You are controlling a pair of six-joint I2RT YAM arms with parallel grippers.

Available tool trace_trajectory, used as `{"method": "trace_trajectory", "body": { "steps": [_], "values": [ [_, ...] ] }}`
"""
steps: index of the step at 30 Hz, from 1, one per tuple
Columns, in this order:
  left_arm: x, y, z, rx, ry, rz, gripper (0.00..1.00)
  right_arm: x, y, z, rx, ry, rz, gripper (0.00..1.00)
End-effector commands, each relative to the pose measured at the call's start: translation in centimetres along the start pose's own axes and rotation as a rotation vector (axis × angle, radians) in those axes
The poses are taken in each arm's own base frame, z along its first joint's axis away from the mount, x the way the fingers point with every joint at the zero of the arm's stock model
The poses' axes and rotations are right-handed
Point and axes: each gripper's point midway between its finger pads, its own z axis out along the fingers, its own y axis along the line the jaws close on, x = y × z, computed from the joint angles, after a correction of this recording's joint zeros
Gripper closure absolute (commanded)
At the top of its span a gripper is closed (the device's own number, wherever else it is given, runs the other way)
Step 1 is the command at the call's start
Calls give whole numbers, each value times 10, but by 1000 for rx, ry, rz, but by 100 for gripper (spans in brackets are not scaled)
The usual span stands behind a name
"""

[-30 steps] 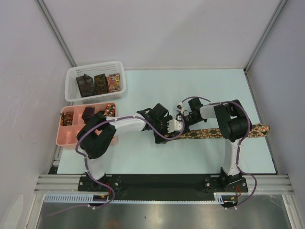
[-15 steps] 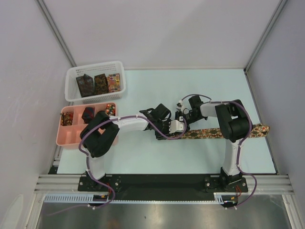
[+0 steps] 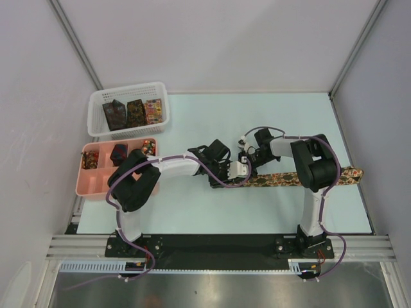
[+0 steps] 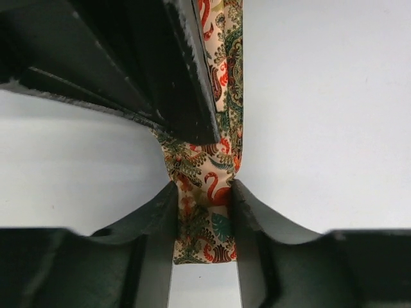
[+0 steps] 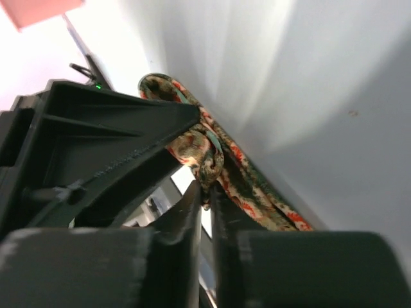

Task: Roll the ties
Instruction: Roll the tie at the center of the board.

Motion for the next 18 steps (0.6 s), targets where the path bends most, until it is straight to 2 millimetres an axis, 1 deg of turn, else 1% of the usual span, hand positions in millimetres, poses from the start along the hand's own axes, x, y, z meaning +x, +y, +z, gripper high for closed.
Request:
{"method": "trace_trajectory", "body": {
  "steps": [1, 3, 4, 5, 7, 8, 10, 13, 15, 16, 18],
  "values": [
    [8, -3, -15, -2, 24, -18, 47, -9, -13, 2, 84, -13, -14, 99],
    [12, -1, -25, -10, 11, -27, 41, -9, -21, 1, 108, -19, 3, 100],
    [14, -2, -29, -8, 10, -28, 37, -9, -24, 0, 121, -22, 11, 100],
    [20, -1, -31, -9, 14, -35, 35, -9, -27, 0, 129, -22, 17, 100],
    [23, -1, -36, -14, 18, -30, 34, -8, -30, 1, 142, -21, 22, 100],
    [26, -2, -35, -9, 26, -32, 34, -8, -32, 1, 147, -19, 32, 100],
    [27, -3, -33, -5, 27, -31, 33, -7, -36, 3, 159, -13, 37, 100],
    [22, -1, -32, -6, 7, -33, 35, -6, -40, 5, 177, -3, 43, 100],
    [16, 2, -32, -9, -7, -34, 39, -4, -42, 7, 186, 4, 42, 100],
    [15, 3, -32, -9, -7, -36, 45, -4, -43, 6, 192, 5, 44, 100],
    [11, 6, -34, -18, -15, -29, 51, -4, -44, 7, 196, 6, 45, 100]
  ]
}}
